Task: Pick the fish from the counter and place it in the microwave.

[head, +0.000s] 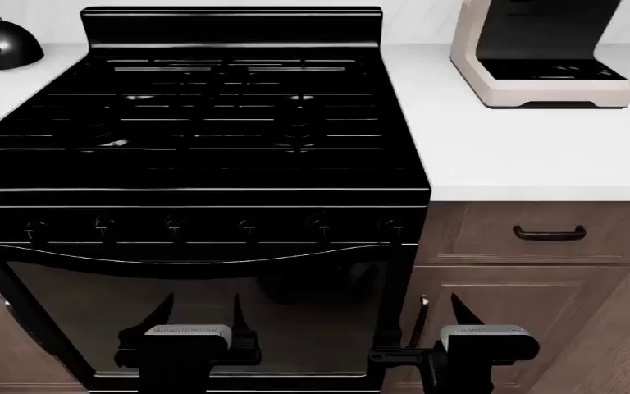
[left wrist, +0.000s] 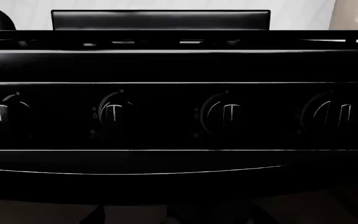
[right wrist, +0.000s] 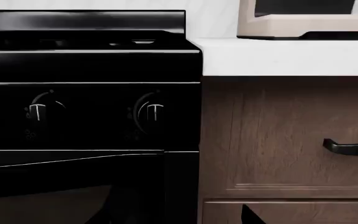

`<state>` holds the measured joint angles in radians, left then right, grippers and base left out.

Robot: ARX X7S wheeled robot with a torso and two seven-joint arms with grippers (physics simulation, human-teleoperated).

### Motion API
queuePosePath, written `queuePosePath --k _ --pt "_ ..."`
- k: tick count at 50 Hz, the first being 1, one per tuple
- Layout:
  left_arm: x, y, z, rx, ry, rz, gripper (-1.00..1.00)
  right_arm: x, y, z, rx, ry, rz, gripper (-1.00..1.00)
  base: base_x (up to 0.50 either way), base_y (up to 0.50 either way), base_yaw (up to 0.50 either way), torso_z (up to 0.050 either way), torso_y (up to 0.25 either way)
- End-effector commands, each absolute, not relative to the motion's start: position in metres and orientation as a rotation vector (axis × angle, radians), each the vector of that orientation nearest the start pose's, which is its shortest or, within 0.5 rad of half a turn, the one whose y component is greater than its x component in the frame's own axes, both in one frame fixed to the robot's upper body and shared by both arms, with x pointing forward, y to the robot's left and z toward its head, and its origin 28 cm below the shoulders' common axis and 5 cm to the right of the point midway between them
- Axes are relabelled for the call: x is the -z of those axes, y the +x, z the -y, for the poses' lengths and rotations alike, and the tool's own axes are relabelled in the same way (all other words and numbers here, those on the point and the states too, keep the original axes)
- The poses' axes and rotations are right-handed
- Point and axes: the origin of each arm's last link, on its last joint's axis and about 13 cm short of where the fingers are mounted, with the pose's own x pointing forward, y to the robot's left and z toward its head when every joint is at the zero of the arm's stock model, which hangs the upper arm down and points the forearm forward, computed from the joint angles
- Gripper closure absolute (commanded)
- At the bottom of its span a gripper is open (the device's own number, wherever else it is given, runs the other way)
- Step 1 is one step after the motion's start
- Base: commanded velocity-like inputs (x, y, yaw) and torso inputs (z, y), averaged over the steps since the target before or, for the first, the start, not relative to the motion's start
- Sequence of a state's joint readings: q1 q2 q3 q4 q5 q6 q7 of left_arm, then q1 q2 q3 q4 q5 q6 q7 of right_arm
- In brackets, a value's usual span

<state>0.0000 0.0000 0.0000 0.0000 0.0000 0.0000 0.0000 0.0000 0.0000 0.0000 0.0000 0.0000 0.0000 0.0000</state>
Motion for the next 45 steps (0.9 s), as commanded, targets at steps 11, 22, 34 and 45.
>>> queuePosePath --k 11,22,34,45 --pt "-0.078 0.199 -0.210 0.065 -0.003 0.146 -1.00 -0.076 0.202 0.092 -0.125 0.038 0.093 -1.00 0.00 0.00 0.00 0.000 0.000" --pt "-0.138 0.183 -0.222 0.093 0.014 0.261 -1.00 -0.137 0.187 0.098 -0.183 0.078 0.206 -1.00 0.00 0.00 0.00 0.000 0.000" --pt "-0.179 0.161 -0.230 0.111 0.031 0.381 -1.00 -0.187 0.171 0.109 -0.169 0.067 0.339 -1.00 0.00 0.00 0.00 0.000 0.000" --pt "-0.190 0.154 -0.237 0.079 -0.004 0.429 -1.00 -0.200 0.164 0.113 -0.147 0.068 0.417 -1.00 0.01 0.22 0.00 0.000 0.000"
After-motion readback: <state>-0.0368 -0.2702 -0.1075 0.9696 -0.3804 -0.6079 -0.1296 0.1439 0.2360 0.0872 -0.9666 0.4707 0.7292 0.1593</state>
